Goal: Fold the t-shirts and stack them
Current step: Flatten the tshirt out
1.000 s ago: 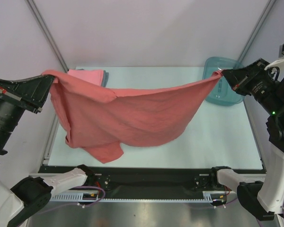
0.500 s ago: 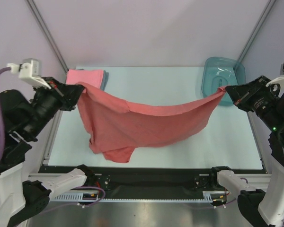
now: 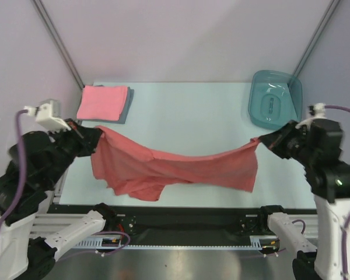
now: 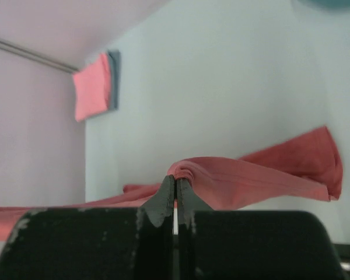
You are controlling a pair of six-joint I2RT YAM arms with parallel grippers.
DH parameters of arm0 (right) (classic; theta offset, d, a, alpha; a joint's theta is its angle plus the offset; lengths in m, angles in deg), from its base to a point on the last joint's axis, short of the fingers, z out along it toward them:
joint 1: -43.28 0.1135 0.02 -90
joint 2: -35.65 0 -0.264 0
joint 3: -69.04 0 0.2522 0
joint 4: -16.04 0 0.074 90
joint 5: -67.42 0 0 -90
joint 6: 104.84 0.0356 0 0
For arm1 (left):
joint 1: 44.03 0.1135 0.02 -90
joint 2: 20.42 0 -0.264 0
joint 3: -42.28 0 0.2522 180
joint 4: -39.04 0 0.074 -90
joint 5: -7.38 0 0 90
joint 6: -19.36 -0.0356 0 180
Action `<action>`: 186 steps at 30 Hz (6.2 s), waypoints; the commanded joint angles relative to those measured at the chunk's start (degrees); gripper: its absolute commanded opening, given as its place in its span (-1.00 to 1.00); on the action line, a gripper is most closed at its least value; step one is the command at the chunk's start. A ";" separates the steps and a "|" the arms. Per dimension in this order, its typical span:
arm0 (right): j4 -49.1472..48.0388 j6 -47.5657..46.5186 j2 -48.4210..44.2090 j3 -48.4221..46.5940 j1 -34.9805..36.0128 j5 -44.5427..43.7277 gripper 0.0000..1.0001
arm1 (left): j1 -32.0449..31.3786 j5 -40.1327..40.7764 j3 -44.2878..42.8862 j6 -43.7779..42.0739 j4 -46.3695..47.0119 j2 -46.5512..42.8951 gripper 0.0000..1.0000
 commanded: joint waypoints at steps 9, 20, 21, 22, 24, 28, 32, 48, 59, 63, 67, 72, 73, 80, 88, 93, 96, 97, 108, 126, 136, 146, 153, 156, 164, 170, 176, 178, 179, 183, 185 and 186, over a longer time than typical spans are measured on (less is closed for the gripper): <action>-19.21 4.50 8.95 39.80 13.59 4.45 -1.00 | 0.47 -1.05 28.07 9.39 0.41 -2.84 -0.99; -28.21 6.80 18.46 47.73 23.45 9.46 -0.33 | 0.47 -2.64 37.84 11.68 1.57 -4.25 -0.99; -25.16 5.48 18.19 47.11 23.02 6.67 -0.25 | 0.47 -2.73 38.01 11.77 1.65 -4.42 -0.99; -23.91 2.34 17.84 46.06 23.10 5.42 -0.13 | 0.47 -3.16 38.45 11.77 1.65 -4.60 -0.99; -19.34 -0.58 18.45 42.11 24.49 0.35 -0.07 | 0.47 -3.87 38.98 11.77 2.62 -5.04 -0.99; -14.67 -10.23 21.35 34.90 30.91 -7.77 0.07 | 0.47 -5.01 40.73 12.03 2.71 -6.53 -0.99; -11.60 -14.39 23.37 30.68 36.36 -15.39 0.08 | 0.47 -5.19 41.35 11.95 2.62 -8.12 -0.99; 1.24 5.11 30.31 27.95 51.04 -23.15 0.03 | 0.39 -7.30 41.97 11.15 3.68 -8.73 -0.99; 0.98 5.12 39.36 28.47 57.20 -27.81 -0.06 | 0.47 -7.65 41.79 11.24 3.15 -9.52 -0.99; 1.24 4.24 42.44 27.16 57.55 -30.80 -0.15 | 0.47 -7.65 41.71 11.24 2.97 -9.70 -0.99; 1.51 3.45 44.90 25.84 58.17 -32.73 -0.18 | 0.47 -7.47 41.79 11.33 2.80 -9.87 -0.99; 2.12 2.84 46.84 24.69 59.22 -34.23 -0.36 | 0.47 -7.30 41.70 11.42 2.80 -9.96 -0.99; 2.21 2.75 46.93 24.61 59.22 -34.58 -0.43 | 0.47 -7.21 41.70 11.42 2.80 -10.05 -0.99; 4.05 3.79 45.44 23.90 58.70 -36.08 -0.99 | 0.47 -7.12 42.05 11.68 3.24 -10.05 -0.99; -6.98 1.17 24.12 32.15 30.36 -9.62 -1.00 | 0.47 -10.63 42.84 9.66 7.71 -6.36 -0.99; -12.29 -1.47 21.18 41.38 6.95 7.85 -1.00 | 0.30 -14.58 45.48 8.96 11.93 -0.83 -0.99; -16.06 -2.26 22.32 46.64 0.72 14.45 -1.00 | -0.40 -14.85 46.62 9.04 14.48 2.95 -0.99; -18.25 -2.18 22.67 47.80 -0.62 17.59 -1.00 | -0.41 -14.94 46.97 9.13 15.36 3.39 -0.99; -16.35 -8.24 21.11 49.13 -8.28 17.46 -0.01 | -0.41 -16.08 50.14 9.48 17.56 2.87 -0.99; -11.49 -6.22 13.99 41.31 6.05 0.48 0.62 | -0.41 -17.05 48.47 8.34 17.48 3.05 -0.99; -12.47 -4.46 16.61 44.64 7.98 3.39 0.25 | -0.41 -17.40 48.74 7.99 17.56 2.34 -0.99; -17.48 -3.14 19.59 48.07 5.96 4.79 -0.08 | -0.41 -17.67 48.83 7.73 17.39 1.81 -0.99; -19.94 -3.14 21.52 48.60 5.00 4.00 -0.07 | -0.41 -17.58 48.65 7.55 16.95 1.99 -0.99; -20.55 -3.49 22.93 47.99 4.64 4.44 -0.30 | -0.41 -17.84 48.74 7.29 17.38 2.25 -0.99; -17.75 -1.30 20.03 47.90 5.08 5.50 -1.00 | -0.49 -20.13 49.52 6.41 20.89 7.17 -0.99; -16.69 -2.35 21.00 47.37 5.43 4.62 -1.00 | -1.11 -18.99 48.48 6.58 21.43 16.57 -0.95; -16.34 -3.49 21.26 46.84 5.43 4.79 -1.00 | -1.20 -16.96 47.24 6.49 21.17 20.27 -0.64; -16.42 -3.67 21.18 47.02 5.35 4.97 -1.00 | -1.20 -17.05 47.77 6.76 21.86 20.10 -0.37; -16.42 -3.76 21.00 47.11 5.35 5.06 -1.00 | -1.11 -17.05 48.81 6.85 22.04 19.49 -0.28; -16.07 -4.28 20.56 47.11 5.26 4.88 -1.00 | -1.11 -16.26 50.40 5.88 23.63 19.13 0.07; -15.90 -4.55 20.47 47.02 5.17 4.70 -1.00 | -1.11 -15.39 50.49 5.09 23.89 19.30 0.09; -15.90 -4.55 20.30 47.11 5.17 4.79 -1.00 | -1.11 -15.12 50.49 4.48 24.07 19.30 0.12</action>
